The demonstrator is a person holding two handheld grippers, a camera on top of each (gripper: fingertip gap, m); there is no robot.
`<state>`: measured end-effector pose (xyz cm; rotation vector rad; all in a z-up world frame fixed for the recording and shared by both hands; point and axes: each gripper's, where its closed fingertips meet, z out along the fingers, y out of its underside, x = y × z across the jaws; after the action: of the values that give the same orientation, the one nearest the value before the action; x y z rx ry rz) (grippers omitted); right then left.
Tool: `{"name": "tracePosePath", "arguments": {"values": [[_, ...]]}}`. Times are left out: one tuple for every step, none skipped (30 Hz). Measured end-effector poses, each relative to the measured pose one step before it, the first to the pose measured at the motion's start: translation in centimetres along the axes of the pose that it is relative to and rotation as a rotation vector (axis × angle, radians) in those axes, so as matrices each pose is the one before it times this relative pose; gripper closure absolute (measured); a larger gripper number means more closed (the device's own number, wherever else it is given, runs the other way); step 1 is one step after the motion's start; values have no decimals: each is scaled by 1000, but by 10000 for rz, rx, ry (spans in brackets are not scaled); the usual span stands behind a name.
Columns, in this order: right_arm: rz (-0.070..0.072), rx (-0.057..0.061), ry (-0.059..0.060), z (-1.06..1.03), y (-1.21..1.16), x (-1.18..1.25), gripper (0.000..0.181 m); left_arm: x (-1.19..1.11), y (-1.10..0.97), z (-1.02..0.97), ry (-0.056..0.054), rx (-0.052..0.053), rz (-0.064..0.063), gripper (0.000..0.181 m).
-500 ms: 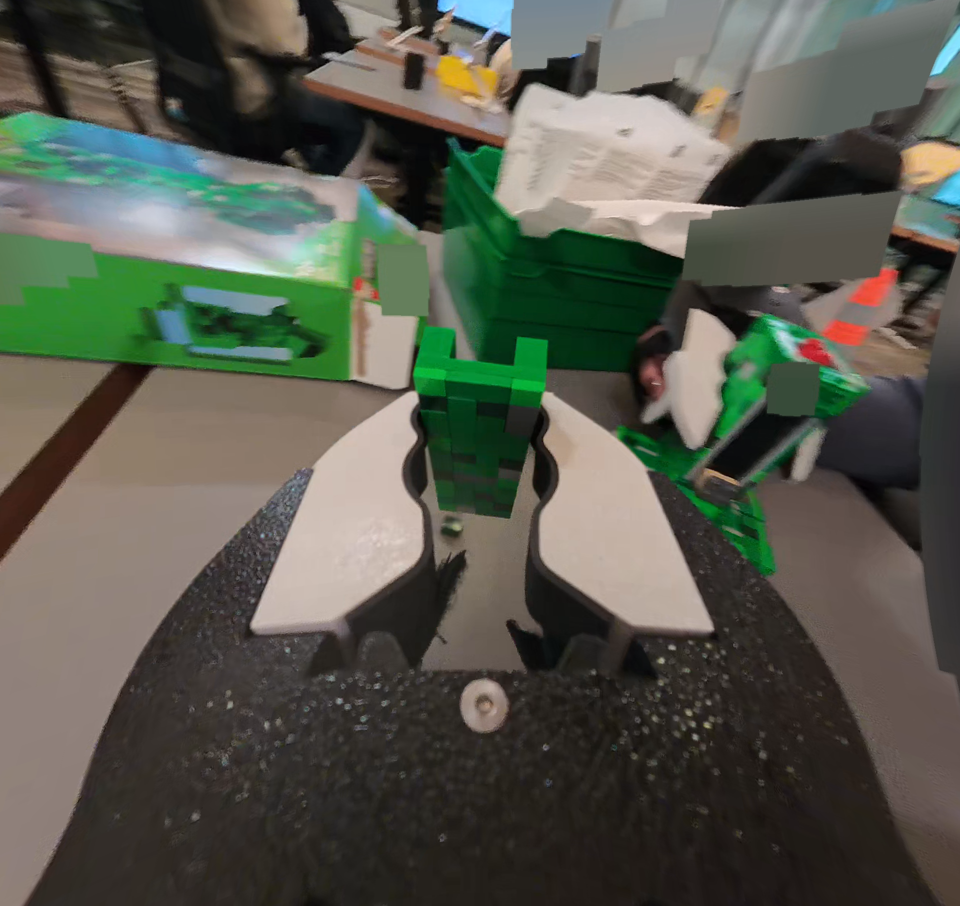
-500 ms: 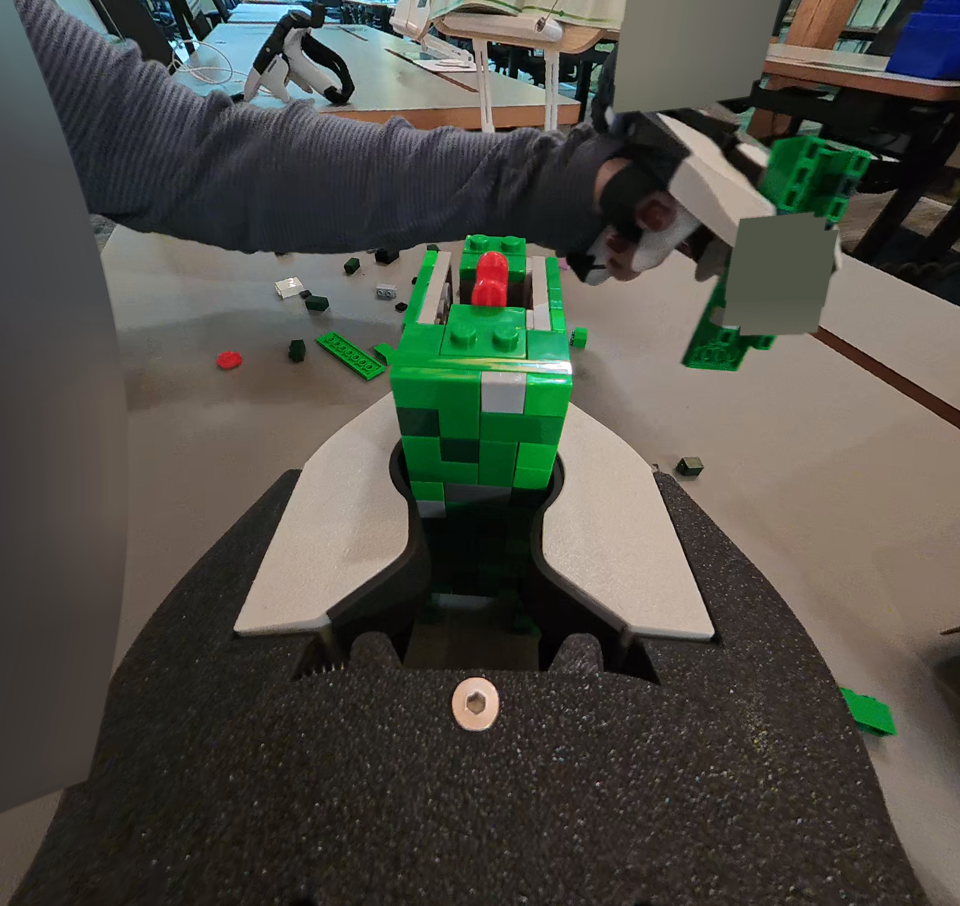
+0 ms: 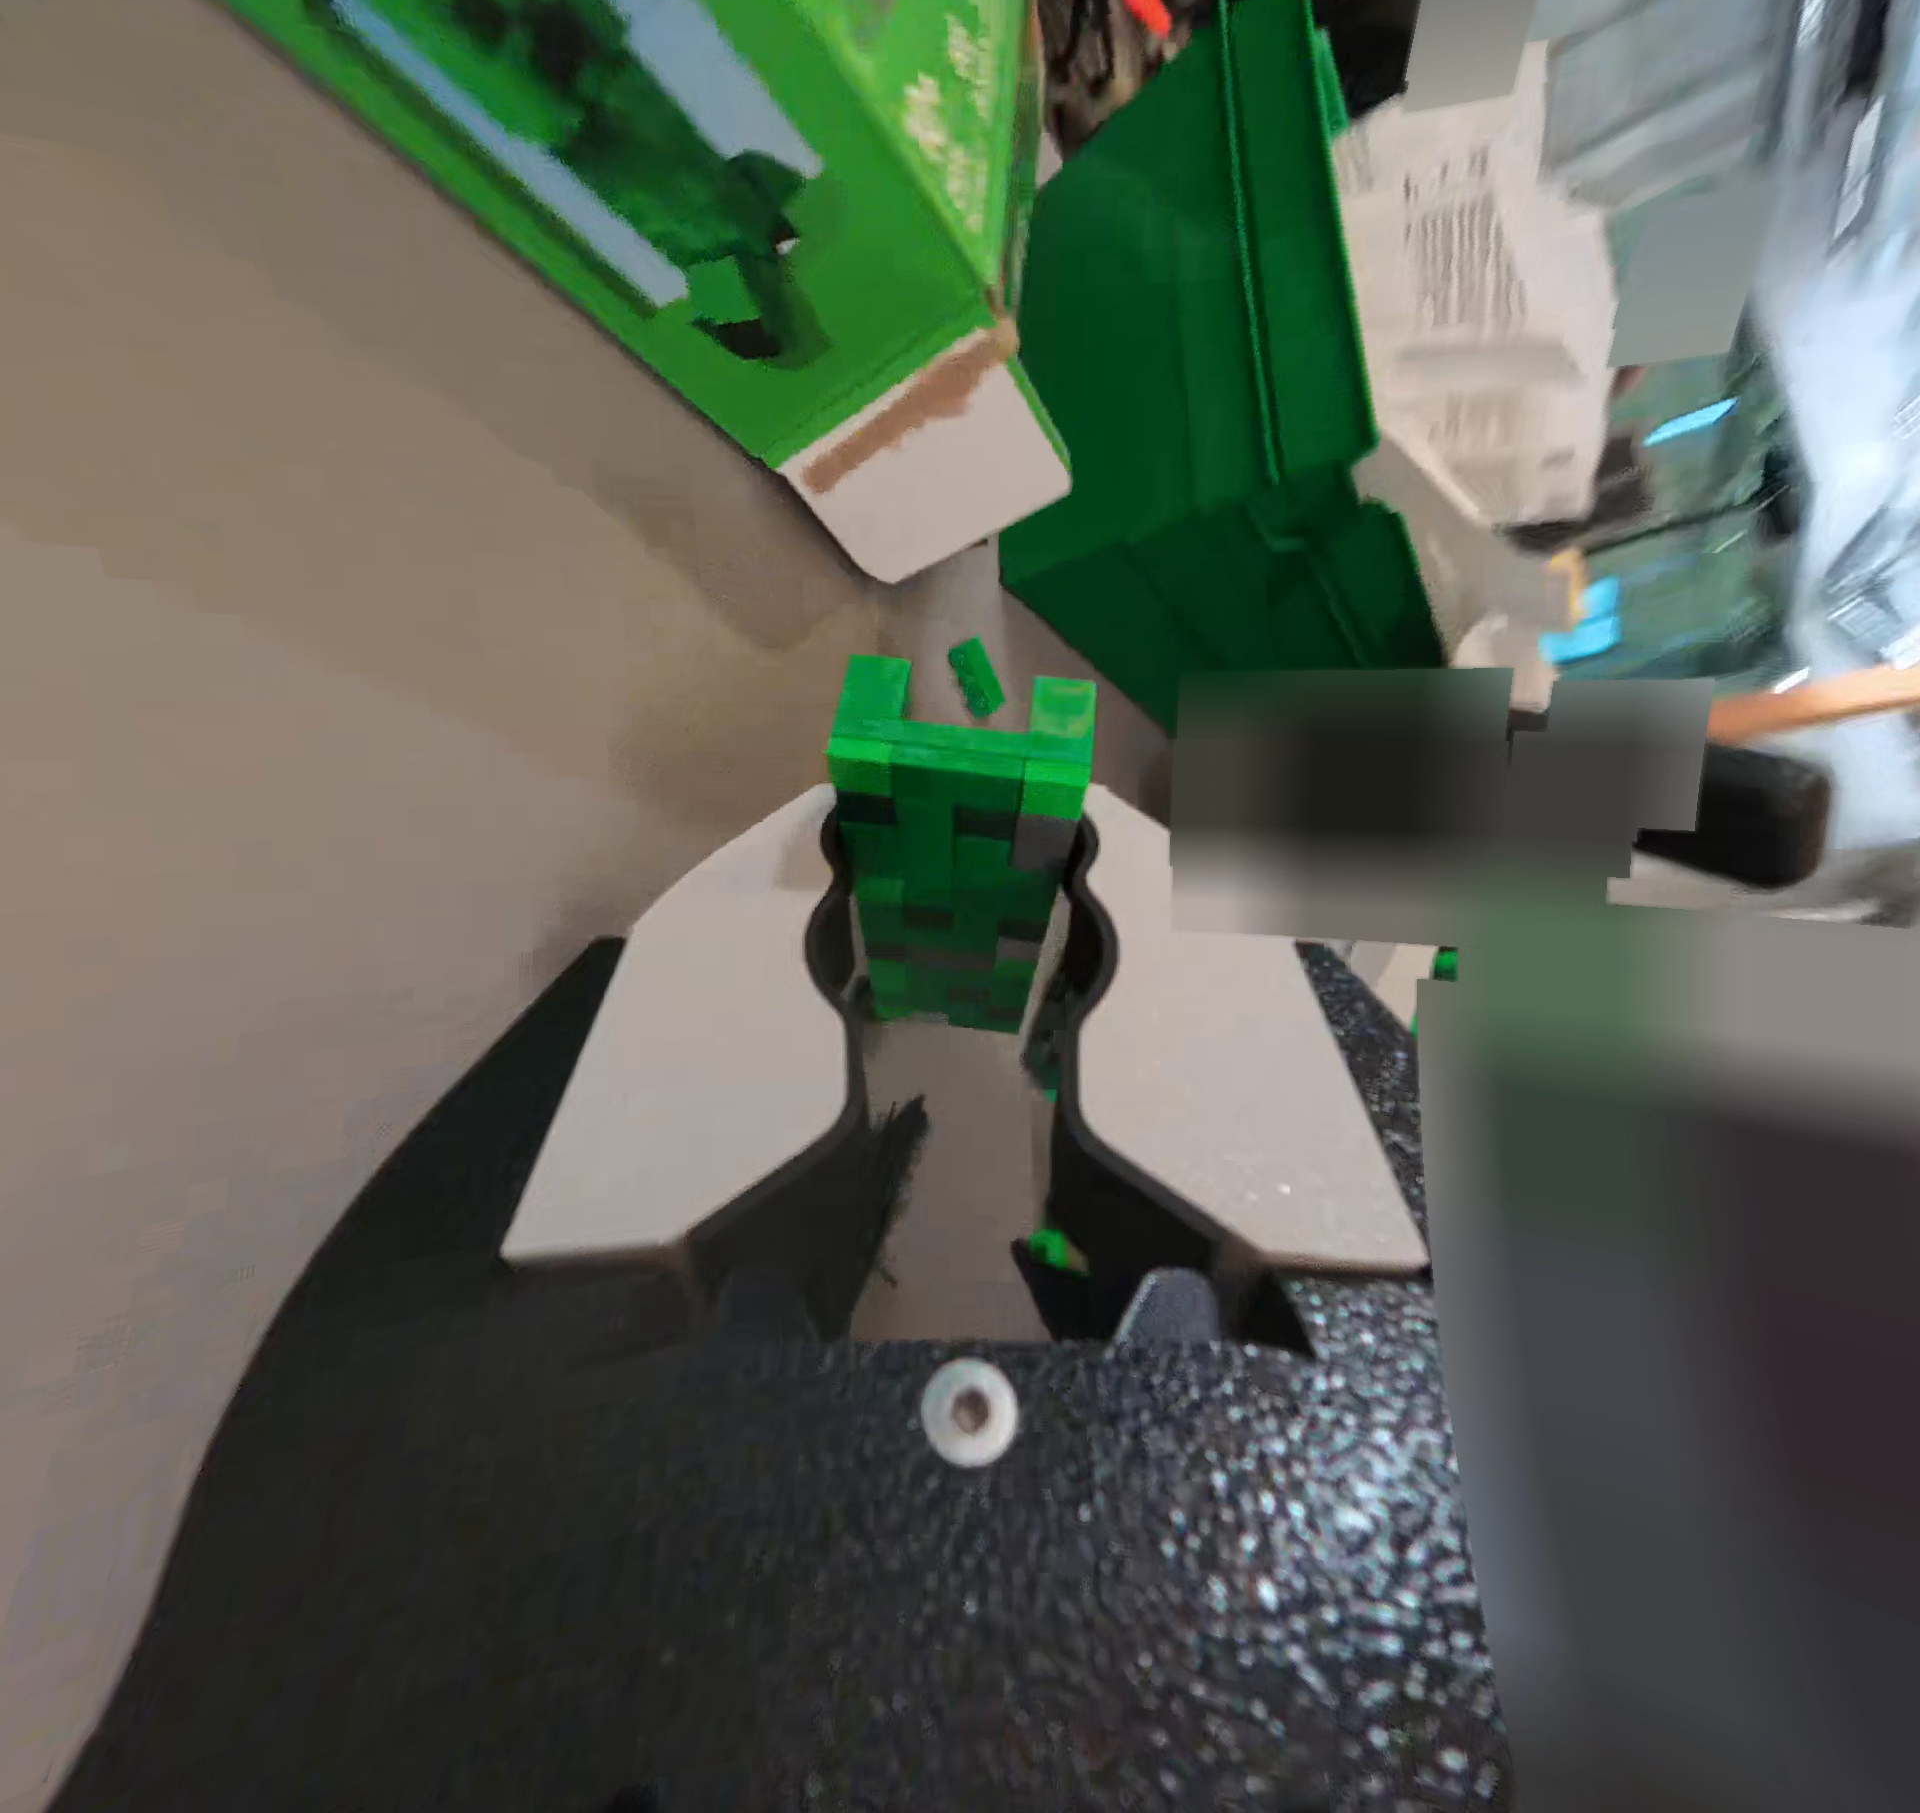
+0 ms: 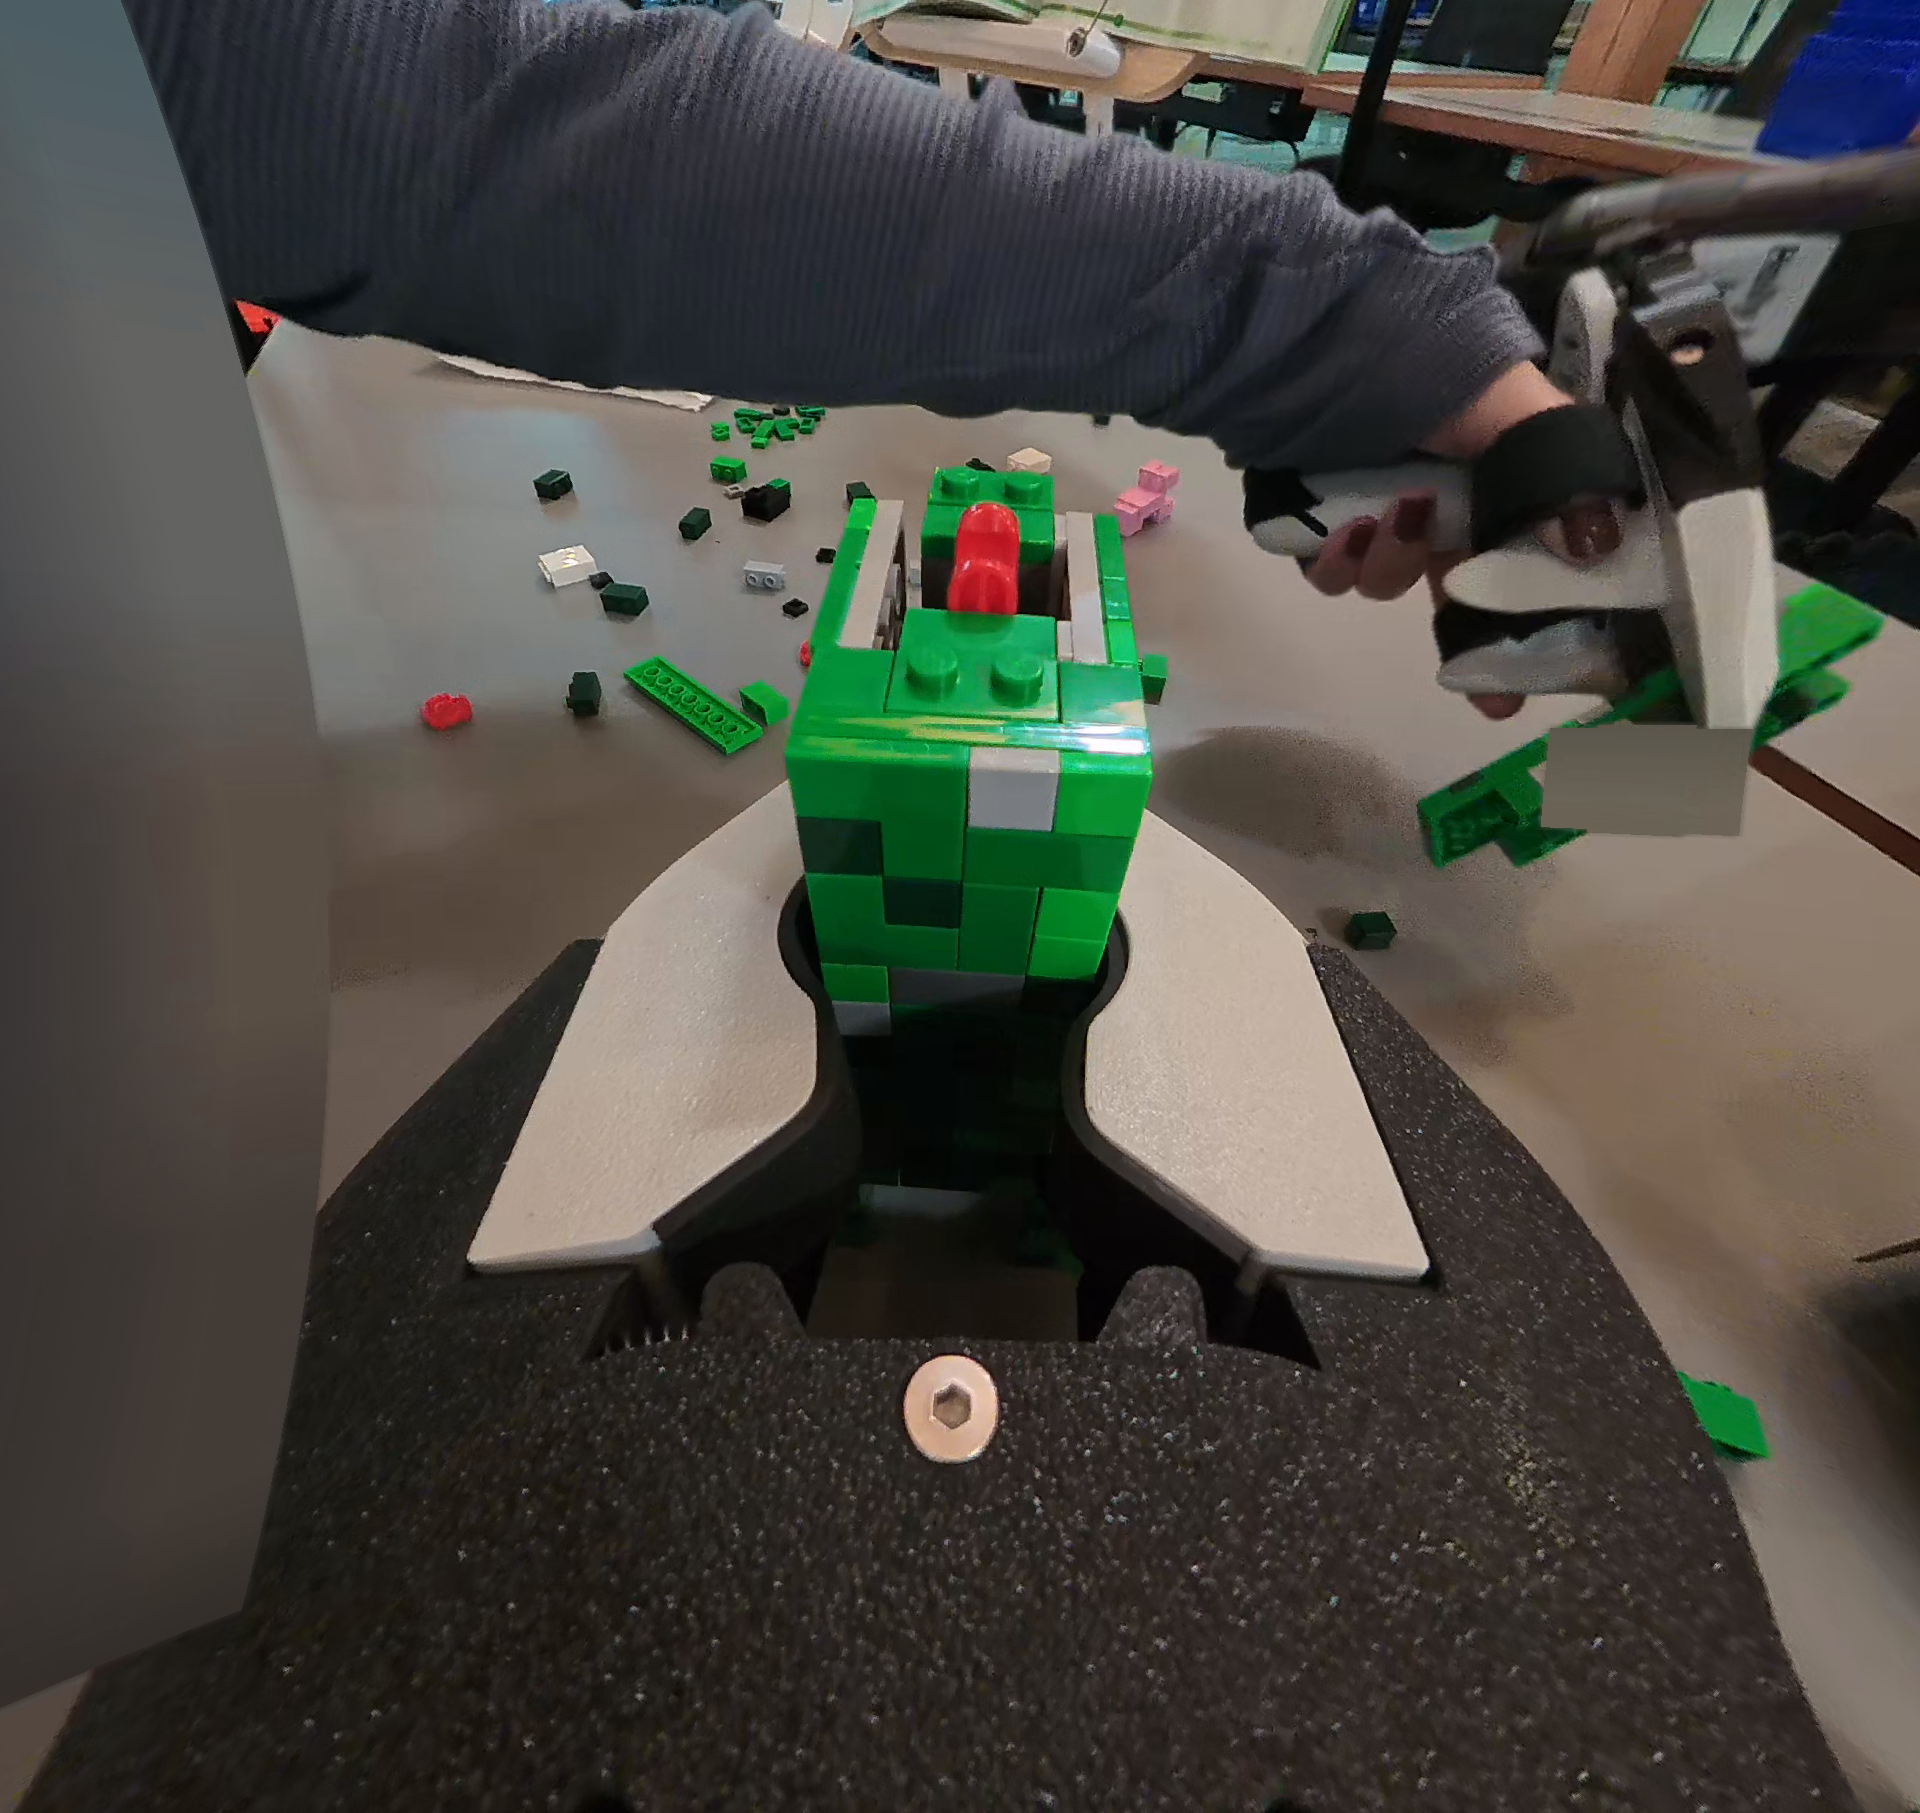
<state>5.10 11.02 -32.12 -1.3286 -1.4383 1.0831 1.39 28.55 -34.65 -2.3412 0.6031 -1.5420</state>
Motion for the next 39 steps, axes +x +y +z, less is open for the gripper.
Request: {"name": "tracePosePath", "arguments": {"values": [[8,10,6,-10,2,11,139,-325,-138,184,221,134,-604,144],[25,3,-1,-28,5,9,139,-467,-105,138,42,142,-412,144],[7,-14,1,-23,12,15,139,-648,-14,121,-128,101,-326,144],[-14,-18,11,-34,17,5,139,-671,99,136,-175,35,-240,144],[-3,-6,17,-23,11,13,139,-585,133,136,-157,7,-168,143],[8,3,4,-7,-2,-1,139,-409,77,130,-87,44,-120,143],[-3,3,12,3,-5,7,139,-135,-58,81,45,139,-134,143],[-12,2,19,-8,-1,12,139,-221,-151,8,-94,191,-107,143],[-21,11,31,-11,-11,14,139,-291,-182,-67,-246,202,28,144],[-40,16,46,-17,-16,37,138,-385,-78,-84,-353,126,125,143],[-46,9,50,-2,-13,28,138,-323,52,-55,-296,42,134,138],[-33,-4,37,-4,-8,22,138,-140,159,-22,-151,-3,64,134],[-20,-5,31,-3,5,14,138,119,110,-19,62,58,22,133],[-22,5,39,-15,-5,27,138,116,127,-24,95,71,-22,132],[-12,24,47,2,-9,38,137,83,87,-43,95,119,-18,131],[11,33,38,-4,-26,31,137,74,70,-69,106,148,-21,130],[23,28,58,-9,-31,38,137,96,109,-86,116,137,-19,128],[25,41,115,-18,-75,104,136,119,162,-138,104,109,5,127],[26,71,172,-56,-144,150,133,160,210,-200,86,97,56,123],[34,87,173,-113,-193,132,131,172,232,-218,41,98,101,120],[75,88,181,-151,-186,128,129,207,330,-260,-1,50,157,116],[86,80,119,-158,-170,-8,126,341,347,-278,1,44,272,113],[94,32,104,-176,-72,-54,124,694,310,-272,86,69,430,111],[101,-28,140,-171,68,-39,122,1081,339,-247,158,21,572,109],[105,-72,144,-159,208,-52,119,1449,344,-199,221,-24,724,107],[127,-89,111,-153,332,-101,116,1727,320,-105,242,-65,841,104],[172,-118,63,-113,431,-149,115,1893,268,-24,234,-119,916,100],[209,-155,64,-76,529,-106,113,1952,162,73,201,-123,970,92],[194,-145,67,-57,535,-66,113,2103,193,180,272,-176,1042,85],[142,-74,91,-64,419,-22,113,2037,255,318,234,-232,997,77],[61,20,94,-118,218,-2,115,1743,286,458,144,-269,881,70],[12,63,44,-157,37,-60,118,1446,336,570,86,-316,805,68],[-3,88,22,-198,-77,-63,120,1233,317,664,69,-306,725,67],[-15,116,33,-193,-166,0,122,1022,275,731,66,-275,606,67],[6,61,30,-138,-70,58,124,663,207,743,-28,-223,447,67],[36,23,-40,-74,-4,13,125,435,195,708,-36,-196,361,69],[74,48,-75,-18,-37,-17,125,353,35,653,-14,-49,324,71],[70,64,-69,-1,-49,-37,126,201,-114,544,-35,76,245,76],[21,51,-43,-27,-38,3,129,5,-139,436,-89,98,127,81]]}}
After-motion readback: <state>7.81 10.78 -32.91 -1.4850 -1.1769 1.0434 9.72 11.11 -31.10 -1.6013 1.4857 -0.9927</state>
